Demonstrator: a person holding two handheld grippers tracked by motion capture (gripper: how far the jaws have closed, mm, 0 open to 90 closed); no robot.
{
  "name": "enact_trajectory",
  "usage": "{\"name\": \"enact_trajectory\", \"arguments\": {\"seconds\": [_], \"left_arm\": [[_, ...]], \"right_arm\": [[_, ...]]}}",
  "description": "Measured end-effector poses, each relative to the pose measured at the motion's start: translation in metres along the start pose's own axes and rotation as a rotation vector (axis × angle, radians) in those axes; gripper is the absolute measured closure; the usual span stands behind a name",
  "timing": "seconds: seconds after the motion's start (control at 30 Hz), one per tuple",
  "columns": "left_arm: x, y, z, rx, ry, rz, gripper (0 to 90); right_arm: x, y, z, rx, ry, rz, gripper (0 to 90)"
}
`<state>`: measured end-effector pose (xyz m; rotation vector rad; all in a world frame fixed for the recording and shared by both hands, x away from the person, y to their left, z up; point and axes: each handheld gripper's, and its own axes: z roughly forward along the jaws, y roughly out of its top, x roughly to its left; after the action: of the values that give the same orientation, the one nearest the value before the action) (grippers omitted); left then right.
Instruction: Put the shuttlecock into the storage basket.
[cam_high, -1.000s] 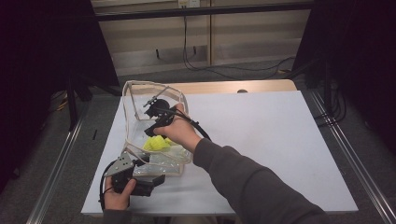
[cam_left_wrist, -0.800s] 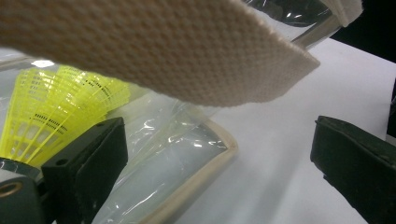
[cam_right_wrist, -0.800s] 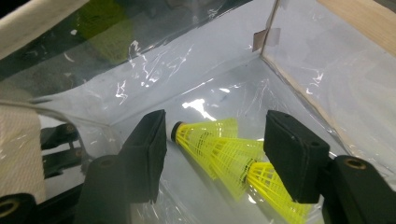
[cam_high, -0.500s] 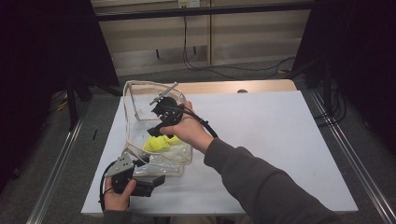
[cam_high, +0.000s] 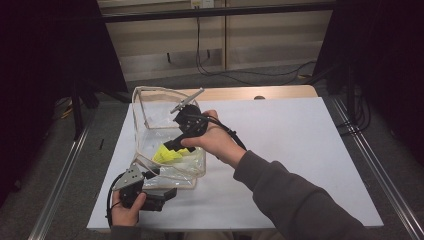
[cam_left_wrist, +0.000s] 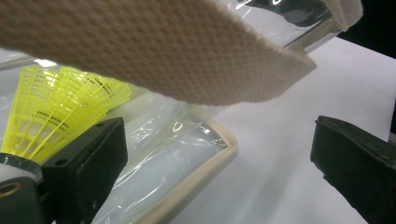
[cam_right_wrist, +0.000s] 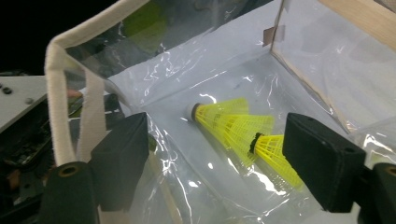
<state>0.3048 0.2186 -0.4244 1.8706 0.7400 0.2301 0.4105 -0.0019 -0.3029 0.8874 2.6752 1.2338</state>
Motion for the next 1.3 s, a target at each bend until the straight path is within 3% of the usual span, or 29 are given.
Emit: {"name": "enact_trajectory", "arguments": {"seconds": [0.07, 0.1, 0.13, 0.4, 1.0, 1.3], "left_arm": [[-0.001, 0.000, 0.000, -0.003, 0.003, 0.002, 3.8], [0.000, 0.000, 0.000, 0.005, -0.017, 0.007, 3.7], [-0.001, 0.000, 0.000, 0.005, 0.000, 0.005, 3.7], [-0.001, 0.000, 0.000, 0.004, 0.007, 0.003, 3.7], [-0.002, 0.000, -0.001, 0.004, 0.013, 0.002, 3.7], [-0.002, 0.000, -0.001, 0.005, 0.013, 0.002, 3.7]], "right_arm": [[0.002, -0.001, -0.003, -0.001, 0.018, -0.005, 21.1], [0.003, -0.002, -0.005, -0.005, 0.029, -0.008, 20.4], [0.003, -0.002, -0.007, -0.007, 0.034, -0.015, 20.1], [0.004, -0.008, -0.024, -0.037, 0.067, -0.033, 16.9], [-0.025, -0.039, -0.064, -0.096, 0.059, 0.004, 11.9], [-0.035, -0.057, -0.077, -0.116, 0.045, -0.010, 11.0]]}}
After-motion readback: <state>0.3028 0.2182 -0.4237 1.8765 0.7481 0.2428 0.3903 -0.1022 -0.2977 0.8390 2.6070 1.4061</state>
